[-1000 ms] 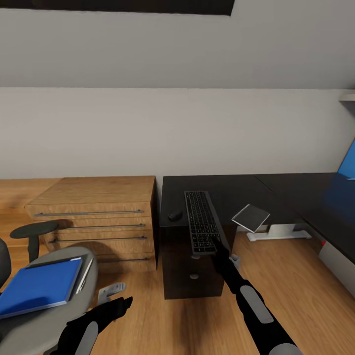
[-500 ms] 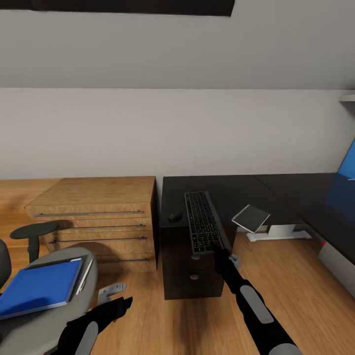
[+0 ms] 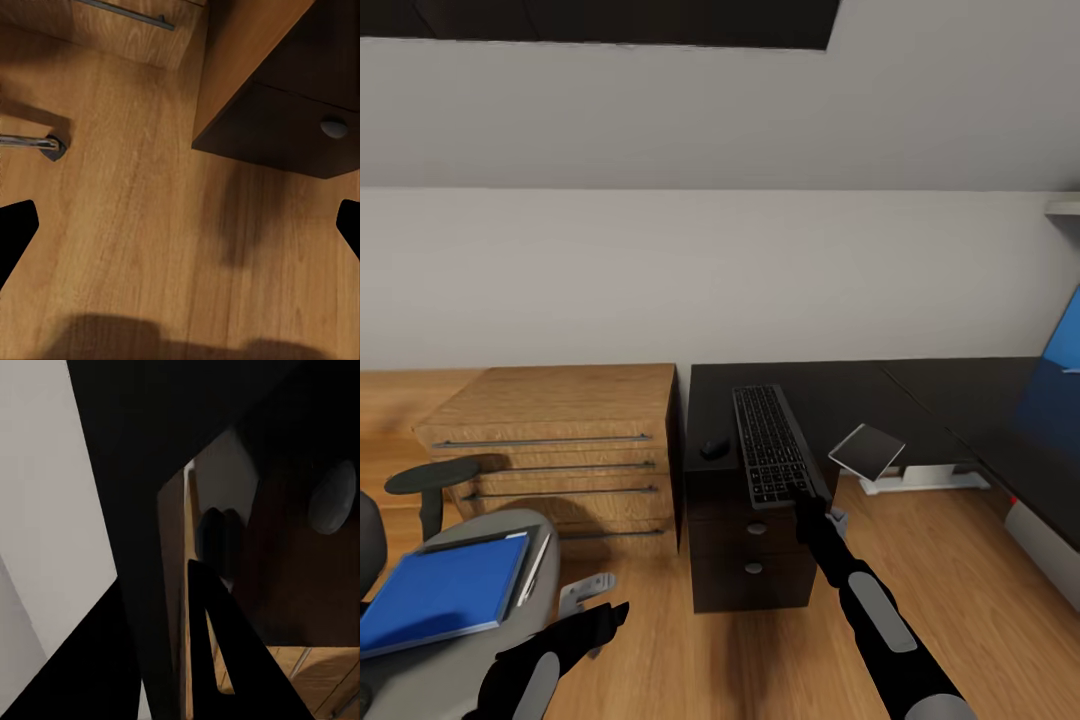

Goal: In the bedroom, organize the workspace by keeping the computer under the desk, ensuring the monitor is on the desk, placing the keyboard on the desk next to the monitor, placing the mouse on the desk next to the keyboard, moving the folder from the swivel chair onto the desk next to the mouse, stacking the notebook on top of the folder with the pen on top of the notebook, and positioning the swivel chair next to the desk.

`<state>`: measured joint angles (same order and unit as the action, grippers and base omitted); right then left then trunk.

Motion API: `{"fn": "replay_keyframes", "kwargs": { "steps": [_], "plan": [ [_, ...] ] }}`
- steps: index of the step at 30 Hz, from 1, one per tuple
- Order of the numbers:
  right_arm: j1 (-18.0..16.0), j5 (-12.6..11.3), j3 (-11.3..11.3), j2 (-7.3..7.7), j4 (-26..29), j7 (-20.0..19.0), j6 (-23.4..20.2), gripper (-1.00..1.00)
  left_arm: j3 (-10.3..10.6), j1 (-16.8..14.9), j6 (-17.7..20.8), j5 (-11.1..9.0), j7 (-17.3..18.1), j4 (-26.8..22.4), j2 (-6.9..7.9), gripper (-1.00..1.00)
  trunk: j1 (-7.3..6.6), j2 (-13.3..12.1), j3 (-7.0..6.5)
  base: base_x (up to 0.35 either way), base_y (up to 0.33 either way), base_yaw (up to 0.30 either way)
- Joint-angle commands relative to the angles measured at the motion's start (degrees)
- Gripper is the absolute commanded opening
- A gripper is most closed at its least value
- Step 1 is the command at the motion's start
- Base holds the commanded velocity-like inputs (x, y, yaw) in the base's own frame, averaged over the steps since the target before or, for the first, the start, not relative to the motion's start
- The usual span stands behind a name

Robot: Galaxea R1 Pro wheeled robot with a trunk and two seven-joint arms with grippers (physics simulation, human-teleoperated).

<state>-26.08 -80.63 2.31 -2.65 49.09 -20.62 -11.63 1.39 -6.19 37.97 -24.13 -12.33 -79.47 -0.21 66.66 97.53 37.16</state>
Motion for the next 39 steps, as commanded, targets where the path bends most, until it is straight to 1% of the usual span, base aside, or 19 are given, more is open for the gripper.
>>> {"fn": "replay_keyframes", "kwargs": {
  "steps": [1,4,10,12,14,15,16,17,20,22,26,28,30,34,39],
  "plan": [
    [-0.03,-0.74,-0.01,0.01,0.23,-0.06,-0.39,-1.00,0.03,-0.02,0.15,-0.59,-0.58,-0.05,-0.02,1.00,-0.23,-0.39,-0.13,0.000,0.000,0.000],
    [-0.03,-0.75,-0.02,0.03,0.73,-0.06,-0.54,-1.00,0.09,-0.03,0.10,-0.57,-0.63,0.01,-0.05,1.00,-0.89,-1.59,-0.67,-0.121,-0.002,0.000],
    [0.00,-0.75,-0.02,0.10,1.50,-0.05,-0.65,-1.00,1.13,-0.04,0.09,-0.57,-0.61,0.02,-0.05,1.00,-2.21,-4.00,-1.74,-0.309,-0.085,0.000],
    [0.47,-0.75,-0.02,0.10,2.58,-0.04,-0.66,-1.00,1.19,-0.05,0.09,-0.57,-0.65,0.04,-0.05,1.00,-2.65,-4.80,-2.10,-0.333,-0.156,0.000],
    [2.35,-0.65,-0.02,0.08,6.60,0.26,-0.41,-1.00,1.27,-0.05,0.07,-0.57,-0.71,0.30,-0.05,1.00,-3.09,-5.60,-2.46,-0.324,-0.182,0.000],
    [3.27,-0.58,-0.02,0.06,8.75,0.72,-0.30,-1.00,1.33,-0.05,0.05,-0.57,-0.88,0.53,-0.05,1.00,-3.31,-6.00,-2.64,-0.313,-0.196,0.000],
    [4.51,-0.56,0.01,0.05,11.38,2.14,-0.24,-1.00,1.60,-0.05,0.03,-0.57,-1.28,0.80,-0.05,1.00,-3.53,-6.40,-2.82,-0.304,-0.207,0.000],
    [5.06,-0.58,0.03,0.03,12.49,3.58,-0.22,-1.00,1.84,-0.05,0.02,-0.57,-1.56,0.90,-0.05,1.00,-3.74,-6.81,-3.00,-0.292,-0.207,0.000],
    [5.72,-0.52,0.07,0.04,13.98,7.74,-0.22,-1.00,2.24,-0.03,0.01,-0.57,-1.96,1.01,-0.05,1.00,-4.40,-8.01,-3.54,-0.172,-0.125,0.000],
    [5.87,-0.40,0.15,0.03,14.81,9.28,-0.26,-1.00,2.40,-0.04,0.01,-0.57,-2.06,1.04,-0.05,1.00,-4.84,-8.81,-3.90,-0.075,-0.054,0.000],
    [5.99,-0.27,0.17,0.10,15.93,10.42,-0.45,-1.00,2.53,-0.04,0.00,-0.57,-2.10,1.07,-0.05,1.00,-5.72,-10.42,-4.62,-0.029,-0.021,0.000],
    [6.02,-0.25,0.16,0.47,16.20,10.63,-0.56,-1.00,2.55,-0.04,0.00,-0.57,-2.09,1.08,-0.05,1.00,-5.72,-10.42,-4.62,-0.008,-0.006,0.000],
    [6.03,-0.57,0.20,1.34,16.33,10.71,-0.64,-1.00,2.50,-0.05,0.00,-0.64,-2.09,1.23,0.01,1.00,-5.72,-10.42,-4.62,-0.002,-0.002,0.000],
    [6.04,-0.72,0.23,1.38,16.45,10.77,-0.46,-1.00,2.38,-0.05,-0.06,-0.73,-2.12,1.67,0.09,1.00,-5.72,-10.42,-4.62,0.000,0.000,0.000],
    [6.11,-0.63,0.21,1.46,16.56,10.40,-0.38,-1.00,2.39,-0.02,-0.08,-0.62,-2.26,2.02,0.12,1.00,-5.72,-10.42,-4.62,0.000,-0.238,0.000]
  ]
}}
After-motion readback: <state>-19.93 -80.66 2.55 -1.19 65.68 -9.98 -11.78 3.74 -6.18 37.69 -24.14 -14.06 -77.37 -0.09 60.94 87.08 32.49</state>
